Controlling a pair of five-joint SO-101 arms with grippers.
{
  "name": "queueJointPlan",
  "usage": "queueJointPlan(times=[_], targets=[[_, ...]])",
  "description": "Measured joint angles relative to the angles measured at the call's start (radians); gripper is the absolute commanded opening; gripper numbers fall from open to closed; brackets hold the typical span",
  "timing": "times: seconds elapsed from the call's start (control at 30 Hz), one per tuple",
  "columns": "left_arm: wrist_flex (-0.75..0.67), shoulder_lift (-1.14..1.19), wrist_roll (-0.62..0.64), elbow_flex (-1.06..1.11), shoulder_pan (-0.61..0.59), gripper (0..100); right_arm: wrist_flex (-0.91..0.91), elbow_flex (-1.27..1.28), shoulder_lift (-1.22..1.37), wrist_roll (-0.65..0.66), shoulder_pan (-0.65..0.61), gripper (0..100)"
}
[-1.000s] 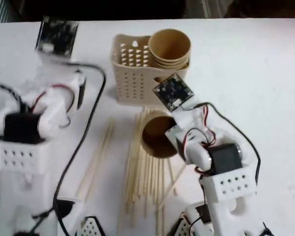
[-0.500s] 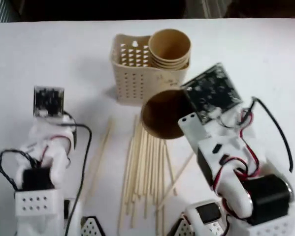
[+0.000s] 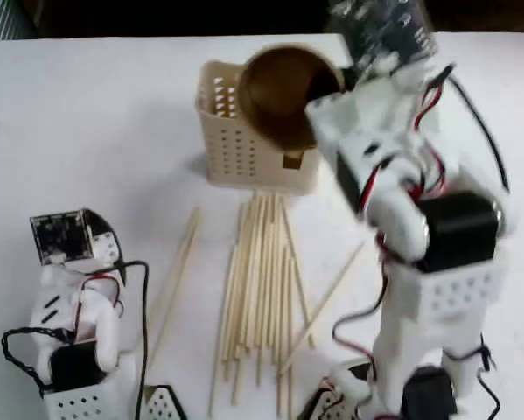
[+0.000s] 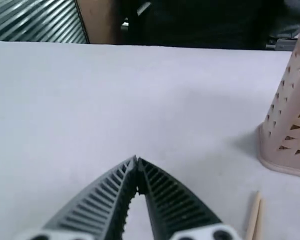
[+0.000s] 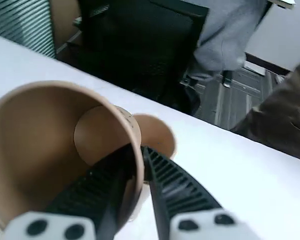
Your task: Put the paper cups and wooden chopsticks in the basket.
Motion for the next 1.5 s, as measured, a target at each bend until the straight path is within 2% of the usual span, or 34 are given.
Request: queueJointPlan(times=[0.17,0.5,0.67,0.77,0.93,1.5], targets=[[0.000,0.000,0.000,0.000,-0.005,2,0.002,-0.084,0.123,-0.011,0.057,1.8],[0.000,-0.003,0.000,0.000,-0.005,2,0.023,-0.092,0.269,-0.011,0.066,1.9],[0.000,-0.003,0.000,0.000,-0.005,2,0.023,-0.094,0.288,-0.011,0.064,10.0],[0.000,-0.003,0.000,0.005,-0.005,2,0.023,-0.094,0.288,-0.011,0.064,4.9],[0.000,-0.005,0.000,0.005,-0.005,2,0.023,-0.153,0.288,-0.011,0.064,1.9],[0.000,-0.005,-0.029,0.005,-0.005,2,-0.021,-0.169,0.288,-0.011,0.064,1.9]])
